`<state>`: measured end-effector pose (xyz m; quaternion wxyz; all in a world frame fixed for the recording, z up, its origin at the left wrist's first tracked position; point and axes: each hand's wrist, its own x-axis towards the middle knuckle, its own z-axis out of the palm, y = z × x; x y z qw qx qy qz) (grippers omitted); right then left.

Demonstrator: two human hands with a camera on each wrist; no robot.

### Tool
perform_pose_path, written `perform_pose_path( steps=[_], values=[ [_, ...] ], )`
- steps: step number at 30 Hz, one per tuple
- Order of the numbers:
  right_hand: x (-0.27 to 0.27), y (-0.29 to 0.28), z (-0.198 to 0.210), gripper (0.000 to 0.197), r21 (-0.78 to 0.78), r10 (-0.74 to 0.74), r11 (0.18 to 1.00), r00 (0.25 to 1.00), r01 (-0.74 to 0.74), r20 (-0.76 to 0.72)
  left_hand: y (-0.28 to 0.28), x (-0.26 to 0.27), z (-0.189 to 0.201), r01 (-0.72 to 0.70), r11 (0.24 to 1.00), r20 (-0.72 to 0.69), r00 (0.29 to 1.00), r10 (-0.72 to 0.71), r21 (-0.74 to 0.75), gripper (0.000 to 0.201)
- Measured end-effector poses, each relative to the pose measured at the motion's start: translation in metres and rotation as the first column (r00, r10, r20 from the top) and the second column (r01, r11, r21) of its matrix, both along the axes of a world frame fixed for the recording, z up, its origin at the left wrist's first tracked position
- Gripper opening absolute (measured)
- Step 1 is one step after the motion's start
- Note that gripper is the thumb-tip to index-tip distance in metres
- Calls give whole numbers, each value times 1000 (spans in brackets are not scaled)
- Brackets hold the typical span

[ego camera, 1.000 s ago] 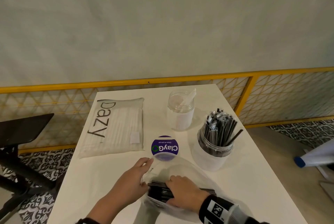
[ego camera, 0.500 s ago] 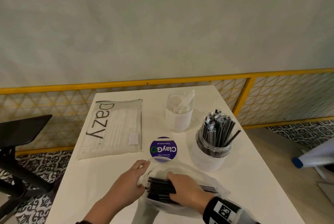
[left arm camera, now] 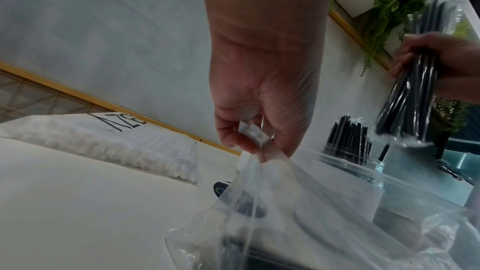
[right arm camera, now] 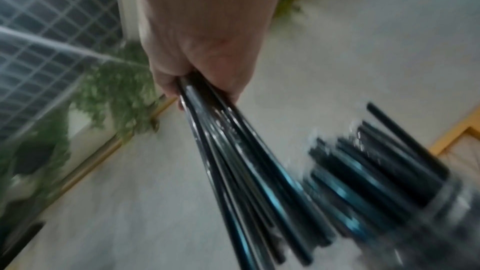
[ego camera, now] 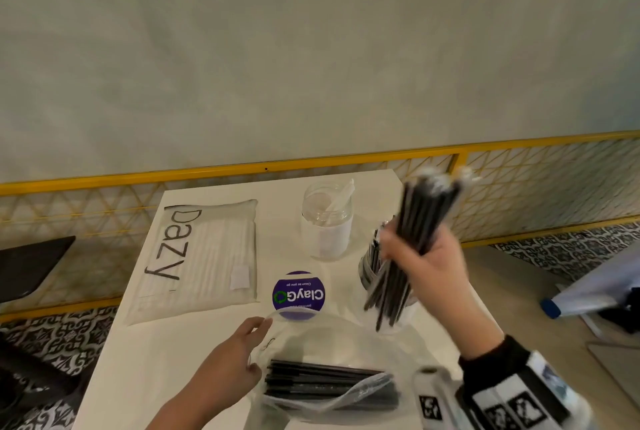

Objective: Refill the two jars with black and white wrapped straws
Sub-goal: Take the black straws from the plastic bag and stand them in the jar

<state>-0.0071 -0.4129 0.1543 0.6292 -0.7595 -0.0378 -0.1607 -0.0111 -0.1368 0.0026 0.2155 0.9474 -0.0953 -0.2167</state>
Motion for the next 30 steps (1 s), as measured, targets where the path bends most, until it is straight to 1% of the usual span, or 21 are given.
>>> perform_pose_path(
  steps=[2, 4, 6, 9, 11, 13, 15, 17, 19, 21, 22, 23, 25, 27, 28, 30],
  values=[
    [12, -20, 12, 10, 51, -132, 991, 985, 127, 115, -1, 0, 0, 8, 1000, -9, 1000, -8, 9, 73],
    [25, -34, 11, 13, 126, -236, 968, 955, 216, 179, -2, 0, 0, 6, 1000, -14, 1000, -5, 9, 72],
    [37, -41, 2, 17, 163, -321, 942, 927, 292, 197, 0, 0, -1, 4, 1000, -16, 1000, -4, -4, 72],
    [51, -42, -19, 15, 163, -383, 920, 905, 356, 185, 1, -1, -1, 8, 1000, -27, 1000, -8, 0, 72],
    [56, -38, -33, 17, 165, -388, 917, 906, 363, 168, 1, -1, -1, 9, 1000, -29, 1000, -9, 3, 73],
    [59, -32, -50, 18, 142, -387, 918, 914, 370, 118, 1, -1, -1, 2, 1000, -27, 1000, -2, 6, 73],
    [58, -24, -69, 14, 50, -364, 931, 930, 361, 45, 2, 0, -3, 1, 1000, -20, 1000, -1, 12, 72],
    [55, -18, -88, 21, -82, -291, 954, 956, 288, -21, 2, 0, -5, 6, 1000, -14, 1000, -5, 9, 73],
    [53, -14, -102, 25, -185, -211, 963, 976, 197, -55, 2, 0, -5, 7, 1000, -12, 1000, -7, 3, 73],
    [54, -15, -109, 25, -251, -196, 953, 977, 171, -79, 1, 0, -4, 4, 1000, -11, 1000, -4, -1, 72],
    [55, -16, -110, 28, -265, -203, 949, 975, 172, -94, 1, -1, -4, 1, 1000, -12, 1000, -1, 0, 72],
    [56, -17, -109, 35, -271, -211, 946, 972, 176, -106, 1, -1, -4, -1, 1000, -11, 1000, 1, 2, 72],
    [54, -19, -104, 59, -268, -229, 944, 968, 194, -105, 2, -1, -5, -3, 1000, -10, 1000, 3, 7, 72],
    [50, -18, -94, 79, -296, -234, 929, 972, 220, -15, 3, -1, -5, -2, 1000, -12, 1000, 2, 3, 72],
    [49, -18, -87, 85, -329, -234, 913, 970, 241, 60, 3, -1, -5, 0, 1000, -13, 1000, 0, 2, 72],
    [50, -17, -73, 90, -408, -235, 849, 932, 335, 275, 2, -1, -3, -2, 1000, -18, 1000, 2, 2, 72]
  ],
)
